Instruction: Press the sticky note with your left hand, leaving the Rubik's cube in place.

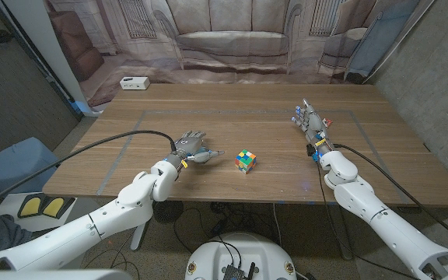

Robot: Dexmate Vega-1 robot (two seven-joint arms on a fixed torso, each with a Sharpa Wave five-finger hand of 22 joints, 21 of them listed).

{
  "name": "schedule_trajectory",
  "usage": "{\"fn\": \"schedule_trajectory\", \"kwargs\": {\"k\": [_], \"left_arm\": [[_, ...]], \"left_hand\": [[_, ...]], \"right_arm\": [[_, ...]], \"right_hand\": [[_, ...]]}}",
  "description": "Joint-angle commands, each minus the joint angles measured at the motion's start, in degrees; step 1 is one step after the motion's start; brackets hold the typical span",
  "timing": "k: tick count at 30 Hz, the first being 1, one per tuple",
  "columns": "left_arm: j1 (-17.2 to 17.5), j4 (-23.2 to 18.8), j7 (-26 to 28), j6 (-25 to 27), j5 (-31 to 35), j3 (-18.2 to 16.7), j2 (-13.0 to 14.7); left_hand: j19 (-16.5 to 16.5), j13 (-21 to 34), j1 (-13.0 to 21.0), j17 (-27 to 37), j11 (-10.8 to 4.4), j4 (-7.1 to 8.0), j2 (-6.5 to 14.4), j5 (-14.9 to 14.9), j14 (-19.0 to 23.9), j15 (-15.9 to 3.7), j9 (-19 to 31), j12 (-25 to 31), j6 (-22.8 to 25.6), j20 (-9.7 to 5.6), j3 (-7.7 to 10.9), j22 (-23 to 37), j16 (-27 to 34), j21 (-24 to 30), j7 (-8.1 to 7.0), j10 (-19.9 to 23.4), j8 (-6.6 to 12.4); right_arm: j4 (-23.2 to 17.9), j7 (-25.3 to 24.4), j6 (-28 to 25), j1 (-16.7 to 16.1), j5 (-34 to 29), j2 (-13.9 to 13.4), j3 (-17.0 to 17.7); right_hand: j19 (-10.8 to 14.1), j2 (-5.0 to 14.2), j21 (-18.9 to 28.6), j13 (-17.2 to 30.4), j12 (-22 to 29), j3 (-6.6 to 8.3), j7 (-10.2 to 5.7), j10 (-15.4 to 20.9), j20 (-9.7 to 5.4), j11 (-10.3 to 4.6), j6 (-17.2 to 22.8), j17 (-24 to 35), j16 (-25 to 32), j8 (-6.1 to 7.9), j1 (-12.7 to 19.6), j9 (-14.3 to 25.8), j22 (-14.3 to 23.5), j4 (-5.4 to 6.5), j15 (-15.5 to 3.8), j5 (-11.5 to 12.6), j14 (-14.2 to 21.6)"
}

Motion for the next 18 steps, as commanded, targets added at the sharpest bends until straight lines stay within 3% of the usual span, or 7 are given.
{"fn": "schedule_trajectory", "kwargs": {"k": [1, 18], "left_arm": [[-0.1, 0.2, 0.0, 0.5, -0.3, 0.1, 0.1], [0.6, -0.3, 0.2, 1.2, -1.3, -0.5, 1.1]], "left_hand": [[0.0, 0.1, 0.5, 0.2, 0.11, -0.16, 0.4, 0.1, -0.1, 0.17, 0.1, 0.2, 0.0, 0.39, 0.15, 0.2, 0.1, 0.1, -0.2, -0.2, -0.01], [0.1, 0.1, 0.7, 0.2, 0.13, -0.33, 0.5, 0.0, 0.0, 0.1, 0.1, 0.3, 0.5, 0.43, 0.11, 0.2, 0.2, 0.1, -0.01, -0.2, 0.18]], "right_arm": [[-0.3, -0.1, -0.3, 0.1, -0.2, -0.3, 0.0], [-0.1, -0.1, -0.5, 0.4, -0.3, -0.1, -0.2]], "right_hand": [[0.5, 0.25, -0.2, 0.1, 0.0, -0.09, -0.23, 0.3, 0.31, 0.18, 0.2, 0.2, 0.0, -0.12, -0.3, 0.1, 0.1, -0.34, 0.25, -0.1, 0.4], [0.5, 0.3, -0.3, 0.1, 0.0, -0.1, -0.16, 0.3, 0.29, 0.12, 0.2, 0.2, 0.0, -0.15, -0.3, 0.1, 0.2, -0.41, 0.24, -0.1, 0.4]]}}
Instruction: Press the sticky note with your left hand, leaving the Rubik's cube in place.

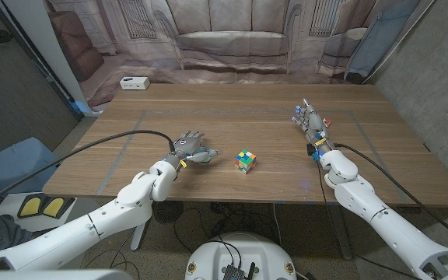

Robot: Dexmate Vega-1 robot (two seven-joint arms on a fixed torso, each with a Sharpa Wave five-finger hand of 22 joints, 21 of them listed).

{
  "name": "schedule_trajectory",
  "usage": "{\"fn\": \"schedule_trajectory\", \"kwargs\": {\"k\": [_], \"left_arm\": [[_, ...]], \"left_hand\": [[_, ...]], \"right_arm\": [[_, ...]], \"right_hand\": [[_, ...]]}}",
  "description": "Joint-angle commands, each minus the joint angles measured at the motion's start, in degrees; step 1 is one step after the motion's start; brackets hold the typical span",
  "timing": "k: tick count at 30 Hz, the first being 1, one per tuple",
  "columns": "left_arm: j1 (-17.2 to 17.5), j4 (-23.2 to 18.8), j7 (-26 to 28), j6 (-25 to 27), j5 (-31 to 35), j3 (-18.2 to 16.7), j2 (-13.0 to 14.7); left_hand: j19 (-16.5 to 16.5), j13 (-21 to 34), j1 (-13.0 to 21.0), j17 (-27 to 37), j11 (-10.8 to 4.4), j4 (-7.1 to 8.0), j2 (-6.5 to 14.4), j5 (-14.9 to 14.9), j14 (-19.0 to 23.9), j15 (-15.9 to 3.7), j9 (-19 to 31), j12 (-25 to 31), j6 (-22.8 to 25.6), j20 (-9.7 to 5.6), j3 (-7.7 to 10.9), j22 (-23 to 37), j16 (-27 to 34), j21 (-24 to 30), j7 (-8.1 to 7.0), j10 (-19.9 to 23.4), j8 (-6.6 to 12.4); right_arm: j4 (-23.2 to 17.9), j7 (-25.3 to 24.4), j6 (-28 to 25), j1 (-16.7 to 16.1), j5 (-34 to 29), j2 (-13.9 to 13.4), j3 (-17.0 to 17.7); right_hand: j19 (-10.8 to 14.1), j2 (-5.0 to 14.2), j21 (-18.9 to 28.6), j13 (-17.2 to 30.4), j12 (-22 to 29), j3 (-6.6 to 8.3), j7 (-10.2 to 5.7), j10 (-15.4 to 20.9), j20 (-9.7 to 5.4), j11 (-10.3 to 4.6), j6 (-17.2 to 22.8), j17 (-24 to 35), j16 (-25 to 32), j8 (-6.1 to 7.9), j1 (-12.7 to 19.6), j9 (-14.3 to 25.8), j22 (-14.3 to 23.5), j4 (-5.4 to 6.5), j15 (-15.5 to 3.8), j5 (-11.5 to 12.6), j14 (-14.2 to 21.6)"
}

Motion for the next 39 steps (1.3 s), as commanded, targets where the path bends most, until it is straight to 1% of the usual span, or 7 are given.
{"fn": "schedule_trajectory", "kwargs": {"k": [1, 14, 39], "left_arm": [[0.5, -0.3, 0.3, 0.4, -0.8, -0.5, 0.6], [0.9, -0.5, 0.6, 1.4, -1.1, -0.7, 1.0], [0.6, 0.3, 1.1, 2.0, -2.0, -0.7, 1.1]], "left_hand": [[0.1, 0.1, 0.4, 0.2, 0.1, -0.34, 0.2, 0.0, 0.0, 0.08, 0.3, 0.3, 0.9, 0.44, 0.11, 0.2, 0.2, 0.1, 0.24, -0.1, 0.41], [0.2, 0.1, 0.6, 0.2, -0.05, -0.48, 0.3, -0.1, 0.3, -0.07, 0.3, 0.4, 1.4, 0.42, 0.09, 0.2, 0.3, 0.1, 0.6, 0.1, 0.54], [0.2, 0.1, 0.9, 0.2, -0.1, -0.7, 0.5, -0.2, 0.3, -0.05, 0.3, 0.5, 1.4, 0.47, 0.05, 0.2, 0.3, 0.1, 0.61, 0.1, 0.42]], "right_arm": [[-0.1, -0.2, -0.4, 0.2, 0.0, 0.1, -0.2], [0.3, -0.1, -0.6, 0.4, 0.0, 0.3, -0.4], [-0.1, -0.4, -1.2, 0.5, -0.2, 0.0, -0.4]], "right_hand": [[0.5, 0.3, -0.3, 0.1, 0.0, 0.11, -0.14, 0.3, 0.31, 0.12, 0.2, 0.2, 0.0, -0.15, -0.3, 0.1, 0.2, -0.2, 0.21, -0.1, 0.4], [0.5, 0.37, -0.5, 0.1, 0.0, 0.08, -0.14, 0.3, 0.41, 0.06, 0.2, 0.2, 0.0, -0.16, -0.3, 0.1, 0.2, -0.24, 0.23, -0.1, 0.4], [0.5, 0.42, -0.6, 0.1, -0.1, 0.01, -0.13, 0.3, 0.34, 0.14, 0.2, 0.2, 0.0, -0.16, -0.4, 0.1, 0.2, -0.32, 0.2, -0.1, 0.4]]}}
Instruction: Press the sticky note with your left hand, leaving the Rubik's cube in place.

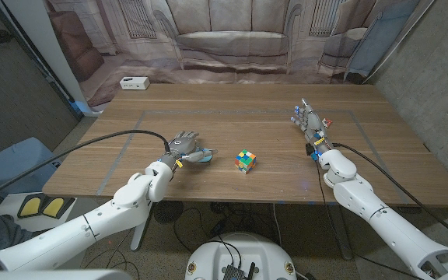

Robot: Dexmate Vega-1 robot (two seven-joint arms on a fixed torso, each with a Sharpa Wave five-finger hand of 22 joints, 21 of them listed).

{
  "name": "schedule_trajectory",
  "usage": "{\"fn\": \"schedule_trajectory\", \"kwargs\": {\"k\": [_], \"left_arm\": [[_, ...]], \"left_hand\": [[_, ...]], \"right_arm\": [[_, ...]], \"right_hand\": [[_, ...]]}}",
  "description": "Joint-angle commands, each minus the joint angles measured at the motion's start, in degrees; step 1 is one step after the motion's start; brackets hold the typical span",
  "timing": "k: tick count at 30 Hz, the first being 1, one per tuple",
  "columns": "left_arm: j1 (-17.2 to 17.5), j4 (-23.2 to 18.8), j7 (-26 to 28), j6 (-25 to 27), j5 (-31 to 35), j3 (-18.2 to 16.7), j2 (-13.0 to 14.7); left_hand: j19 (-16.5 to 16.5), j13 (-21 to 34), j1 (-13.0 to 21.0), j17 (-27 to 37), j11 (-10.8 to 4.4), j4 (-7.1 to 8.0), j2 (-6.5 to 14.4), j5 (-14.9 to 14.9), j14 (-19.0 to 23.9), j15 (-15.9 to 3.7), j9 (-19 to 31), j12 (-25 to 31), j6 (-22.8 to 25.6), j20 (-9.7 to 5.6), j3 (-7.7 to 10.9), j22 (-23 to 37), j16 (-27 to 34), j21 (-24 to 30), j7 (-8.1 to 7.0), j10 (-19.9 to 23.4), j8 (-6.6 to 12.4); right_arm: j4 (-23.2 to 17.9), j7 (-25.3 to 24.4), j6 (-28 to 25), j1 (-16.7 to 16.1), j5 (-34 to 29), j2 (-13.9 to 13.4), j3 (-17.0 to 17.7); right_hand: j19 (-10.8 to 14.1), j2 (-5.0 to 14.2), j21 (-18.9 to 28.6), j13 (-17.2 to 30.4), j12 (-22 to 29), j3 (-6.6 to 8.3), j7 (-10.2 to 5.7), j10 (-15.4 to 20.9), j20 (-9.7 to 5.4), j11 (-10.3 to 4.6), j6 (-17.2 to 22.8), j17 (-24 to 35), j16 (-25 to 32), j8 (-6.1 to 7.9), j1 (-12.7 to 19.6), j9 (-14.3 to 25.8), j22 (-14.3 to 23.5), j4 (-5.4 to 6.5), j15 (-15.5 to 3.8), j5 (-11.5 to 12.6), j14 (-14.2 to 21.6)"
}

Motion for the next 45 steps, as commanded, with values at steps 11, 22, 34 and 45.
{"fn": "schedule_trajectory", "kwargs": {"k": [11, 22, 34, 45], "left_arm": [[0.0, 0.9, 0.6, 0.3, -1.6, -0.2, 0.3], [0.2, 0.8, 0.9, 0.7, -2.1, -0.3, 0.7], [-0.2, 1.7, 1.0, 0.8, -2.9, -0.4, 0.7], [-0.4, 1.6, 0.9, 1.5, -2.8, -0.4, 1.5]], "left_hand": [[0.2, 0.1, 0.8, 0.2, -0.12, -0.37, 0.2, -0.2, 0.3, -0.07, 0.2, 0.3, 1.2, 0.51, -0.07, 0.2, 0.3, 0.0, 0.99, 0.1, 0.2], [0.2, 0.1, 0.9, 0.2, -0.08, -0.46, 0.3, -0.3, 0.4, -0.01, 0.2, 0.3, 1.3, 0.44, -0.1, 0.2, 0.3, 0.0, 0.82, 0.3, 0.21], [0.3, 0.1, 1.0, 0.2, -0.14, -0.55, 0.4, -0.3, 0.4, -0.04, 0.2, 0.3, 1.5, 0.5, -0.13, 0.3, 0.3, 0.0, 0.68, 0.3, 0.23], [0.3, 0.1, 1.1, 0.2, -0.09, -0.62, 0.4, -0.4, 0.4, -0.04, 0.2, 0.4, 1.5, 0.55, -0.18, 0.3, 0.3, 0.0, 0.69, 0.3, 0.17]], "right_arm": [[-0.6, -0.4, -1.2, 0.2, -0.1, -0.2, -0.2], [-0.3, -0.3, -1.4, 0.9, -0.4, 0.0, -0.5], [0.3, -0.3, -1.8, 1.6, -0.7, 0.1, -0.9], [0.6, -0.6, -1.5, 1.6, -0.9, 0.5, -1.1]], "right_hand": [[0.2, 0.23, -0.3, 0.1, -0.1, -0.02, -0.18, 0.3, 0.08, 0.1, 0.1, 0.1, 0.0, -0.18, -0.1, 0.1, 0.2, -0.37, 0.19, -0.1, 0.4], [0.2, 0.24, -0.3, 0.1, -0.1, -0.05, -0.16, 0.4, 0.09, 0.14, 0.1, 0.1, 0.0, -0.18, -0.1, 0.1, 0.2, -0.42, 0.15, -0.1, 0.4], [0.2, 0.25, -0.4, 0.1, -0.1, -0.09, -0.1, 0.3, 0.09, 0.11, 0.1, 0.1, 0.0, -0.18, -0.2, 0.1, 0.2, -0.45, 0.22, -0.1, 0.4], [0.2, 0.29, -0.4, 0.1, -0.1, -0.11, -0.08, 0.3, 0.08, 0.12, 0.2, 0.1, 0.0, -0.17, -0.2, 0.1, 0.2, -0.51, 0.2, -0.1, 0.5]]}}
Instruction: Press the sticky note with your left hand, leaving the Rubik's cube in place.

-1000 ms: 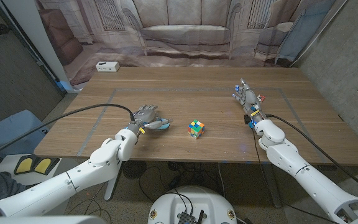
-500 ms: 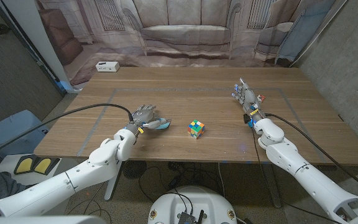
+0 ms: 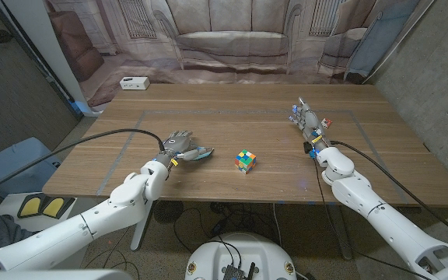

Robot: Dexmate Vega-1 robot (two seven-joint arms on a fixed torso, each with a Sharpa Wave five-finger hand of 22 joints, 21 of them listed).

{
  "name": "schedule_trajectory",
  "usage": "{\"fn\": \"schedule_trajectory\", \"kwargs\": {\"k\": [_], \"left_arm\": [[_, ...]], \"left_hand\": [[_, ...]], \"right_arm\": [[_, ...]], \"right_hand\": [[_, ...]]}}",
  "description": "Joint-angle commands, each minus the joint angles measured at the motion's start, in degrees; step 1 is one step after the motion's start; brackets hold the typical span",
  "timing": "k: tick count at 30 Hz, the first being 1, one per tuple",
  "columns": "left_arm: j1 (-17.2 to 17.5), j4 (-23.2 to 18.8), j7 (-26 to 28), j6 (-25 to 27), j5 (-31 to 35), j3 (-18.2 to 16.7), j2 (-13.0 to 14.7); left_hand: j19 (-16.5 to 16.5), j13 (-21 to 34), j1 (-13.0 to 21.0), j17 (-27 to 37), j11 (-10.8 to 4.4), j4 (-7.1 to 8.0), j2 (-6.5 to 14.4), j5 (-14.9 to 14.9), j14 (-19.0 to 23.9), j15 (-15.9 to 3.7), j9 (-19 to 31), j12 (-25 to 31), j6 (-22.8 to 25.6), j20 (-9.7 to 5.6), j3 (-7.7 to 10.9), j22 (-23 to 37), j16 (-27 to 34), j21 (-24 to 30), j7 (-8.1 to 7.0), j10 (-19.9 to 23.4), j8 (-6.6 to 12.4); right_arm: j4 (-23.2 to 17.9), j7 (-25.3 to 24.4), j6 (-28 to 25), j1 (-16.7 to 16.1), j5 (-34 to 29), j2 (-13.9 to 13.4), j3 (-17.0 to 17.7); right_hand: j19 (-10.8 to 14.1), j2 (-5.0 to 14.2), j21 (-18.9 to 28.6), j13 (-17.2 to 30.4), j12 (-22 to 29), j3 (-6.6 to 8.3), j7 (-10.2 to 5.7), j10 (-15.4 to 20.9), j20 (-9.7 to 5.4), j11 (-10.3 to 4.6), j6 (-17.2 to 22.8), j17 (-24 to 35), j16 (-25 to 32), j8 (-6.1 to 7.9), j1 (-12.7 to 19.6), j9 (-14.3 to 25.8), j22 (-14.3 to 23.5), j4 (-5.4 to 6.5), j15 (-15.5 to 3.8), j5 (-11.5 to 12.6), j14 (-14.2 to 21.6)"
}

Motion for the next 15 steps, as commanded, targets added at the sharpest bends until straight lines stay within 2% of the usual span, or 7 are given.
{"fn": "schedule_trajectory", "kwargs": {"k": [1, 15], "left_arm": [[-0.2, 0.2, -0.2, 0.6, -0.2, 0.0, 0.7], [-0.1, -0.4, -0.7, 1.7, 0.3, 0.3, 1.0]], "left_hand": [[0.1, 0.1, 0.5, 0.2, -0.08, -0.24, -0.2, -0.4, 0.4, -0.02, 0.3, 0.4, 1.4, 0.34, 0.21, 0.3, 0.3, 0.0, 0.83, 0.3, 0.4], [0.1, 0.1, 0.6, 0.2, -0.11, -0.33, -0.1, -0.4, 0.4, -0.13, 0.3, 0.3, 1.4, 0.33, 0.18, 0.3, 0.3, 0.0, 0.96, 0.2, 0.38]], "right_arm": [[0.2, -0.4, 0.1, 0.1, -0.2, 0.4, -0.2], [0.2, -0.4, 0.1, -0.1, 0.1, 0.3, 0.0]], "right_hand": [[0.2, 0.28, -0.1, 0.1, -0.1, 0.03, -0.06, 0.4, 0.11, 0.12, 0.2, 0.1, 0.0, -0.17, -0.2, 0.1, 0.2, -0.36, 0.17, -0.1, 0.5], [0.3, 0.32, -0.2, 0.1, -0.1, 0.01, -0.07, 0.4, 0.09, 0.11, 0.1, 0.1, -0.1, -0.17, -0.2, 0.1, 0.2, -0.42, 0.16, -0.1, 0.5]]}}
